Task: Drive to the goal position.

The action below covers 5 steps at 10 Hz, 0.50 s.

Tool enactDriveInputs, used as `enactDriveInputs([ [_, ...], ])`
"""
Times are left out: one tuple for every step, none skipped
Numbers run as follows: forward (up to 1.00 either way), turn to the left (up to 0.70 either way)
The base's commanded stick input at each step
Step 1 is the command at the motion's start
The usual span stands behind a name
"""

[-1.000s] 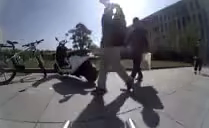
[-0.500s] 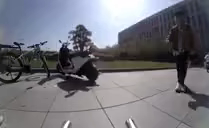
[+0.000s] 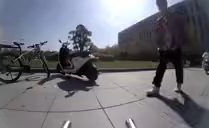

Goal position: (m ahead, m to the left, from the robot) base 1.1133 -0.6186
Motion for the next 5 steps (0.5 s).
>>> enactDriveInputs([
  [0.0,-1.0],
  [0.0,-1.0],
  [0.0,-1.0],
  [0.0,-1.0],
  [0.0,-0.56],
])
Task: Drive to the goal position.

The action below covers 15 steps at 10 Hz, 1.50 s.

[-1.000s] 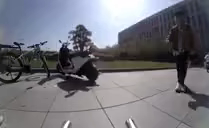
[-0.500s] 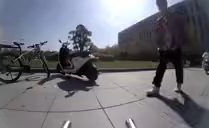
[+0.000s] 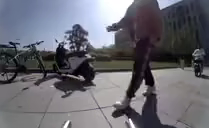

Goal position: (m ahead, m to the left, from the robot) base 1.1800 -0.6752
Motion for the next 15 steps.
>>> enactDriveInputs([
  [0.0,-0.09],
  [0.0,-0.02],
  [0.0,0.0],
  [0.0,0.0],
  [0.0,-0.52],
  [0.0,-0.92],
  [0.0,-1.0],
  [0.0,-1.0],
  [0.0,-1.0],
  [0.0,-1.0],
  [0.0,-1.0],
  [0.0,-1.0],
  [0.0,-1.0],
  [0.0,-1.0],
  [0.0,-1.0],
])
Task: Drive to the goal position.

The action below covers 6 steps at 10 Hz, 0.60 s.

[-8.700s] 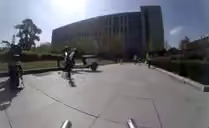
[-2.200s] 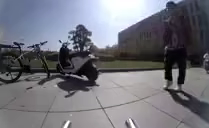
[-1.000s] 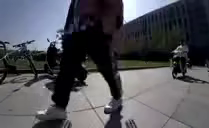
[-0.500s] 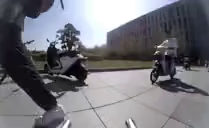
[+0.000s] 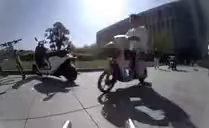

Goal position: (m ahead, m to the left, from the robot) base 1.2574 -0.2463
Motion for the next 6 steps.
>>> enactDriveInputs([
  [0.0,-1.0],
  [0.0,-1.0],
  [0.0,-1.0],
  [0.0,-1.0],
  [0.0,-1.0],
  [0.0,-1.0],
])
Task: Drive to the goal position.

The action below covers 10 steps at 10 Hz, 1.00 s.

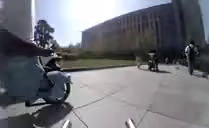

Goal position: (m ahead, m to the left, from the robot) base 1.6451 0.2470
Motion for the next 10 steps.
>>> enactDriveInputs([
  [0.0,-1.0],
  [0.0,-1.0],
  [0.0,-1.0],
  [0.0,-1.0],
  [0.0,-1.0],
  [0.0,-1.0],
  [0.0,-1.0],
  [0.0,-1.0],
  [0.0,-1.0],
  [0.0,-1.0],
])
